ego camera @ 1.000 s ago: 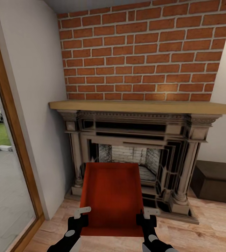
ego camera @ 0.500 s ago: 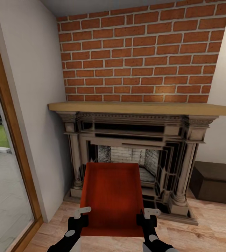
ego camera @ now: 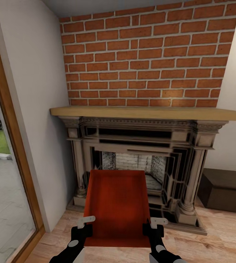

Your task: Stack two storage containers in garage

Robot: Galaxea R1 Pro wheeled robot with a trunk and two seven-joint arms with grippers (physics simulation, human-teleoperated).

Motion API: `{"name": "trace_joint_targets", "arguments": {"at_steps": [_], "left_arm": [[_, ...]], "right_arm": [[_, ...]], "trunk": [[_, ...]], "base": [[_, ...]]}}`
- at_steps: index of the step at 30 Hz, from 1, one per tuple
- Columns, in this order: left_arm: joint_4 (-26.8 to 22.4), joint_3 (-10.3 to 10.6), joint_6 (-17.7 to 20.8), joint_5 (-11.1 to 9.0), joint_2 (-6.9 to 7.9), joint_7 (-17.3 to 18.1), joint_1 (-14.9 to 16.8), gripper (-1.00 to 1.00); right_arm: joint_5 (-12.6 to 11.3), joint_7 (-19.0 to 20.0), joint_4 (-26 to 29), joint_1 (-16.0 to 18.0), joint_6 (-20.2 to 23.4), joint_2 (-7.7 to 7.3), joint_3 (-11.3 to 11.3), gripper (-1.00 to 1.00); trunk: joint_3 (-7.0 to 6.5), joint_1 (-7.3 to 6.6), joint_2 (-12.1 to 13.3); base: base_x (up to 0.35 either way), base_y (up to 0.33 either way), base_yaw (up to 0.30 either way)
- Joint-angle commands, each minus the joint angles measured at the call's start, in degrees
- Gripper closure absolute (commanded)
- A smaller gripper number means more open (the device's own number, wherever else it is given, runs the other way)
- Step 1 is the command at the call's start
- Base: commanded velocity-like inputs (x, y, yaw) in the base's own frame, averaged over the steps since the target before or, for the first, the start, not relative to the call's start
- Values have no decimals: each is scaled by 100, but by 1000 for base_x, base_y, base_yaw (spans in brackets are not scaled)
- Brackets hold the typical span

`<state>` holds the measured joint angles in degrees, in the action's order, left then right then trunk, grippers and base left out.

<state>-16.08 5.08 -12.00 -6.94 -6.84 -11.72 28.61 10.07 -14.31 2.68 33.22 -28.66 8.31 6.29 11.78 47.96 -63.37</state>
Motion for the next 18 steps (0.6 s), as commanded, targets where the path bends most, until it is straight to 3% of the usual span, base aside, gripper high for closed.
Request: {"name": "trace_joint_targets", "arguments": {"at_steps": [1, 9, 18], "left_arm": [[21, 117, 312, -123, 7, -41, 4, 100], [24, 120, 312, -123, 7, -41, 4, 100], [26, 117, 312, -123, 7, -41, 3, 100]], "right_arm": [[-5, -206, 13, 9, -58, -7, -348, 100], [-10, -243, 13, 9, -62, 3, -348, 100], [-5, -219, 13, 9, -74, -3, -348, 100]], "trunk": [[7, 1, -6], [7, 1, -6], [7, 1, -6]], "base": [[0, 0, 0], [0, 0, -23], [0, 0, -258]]}}
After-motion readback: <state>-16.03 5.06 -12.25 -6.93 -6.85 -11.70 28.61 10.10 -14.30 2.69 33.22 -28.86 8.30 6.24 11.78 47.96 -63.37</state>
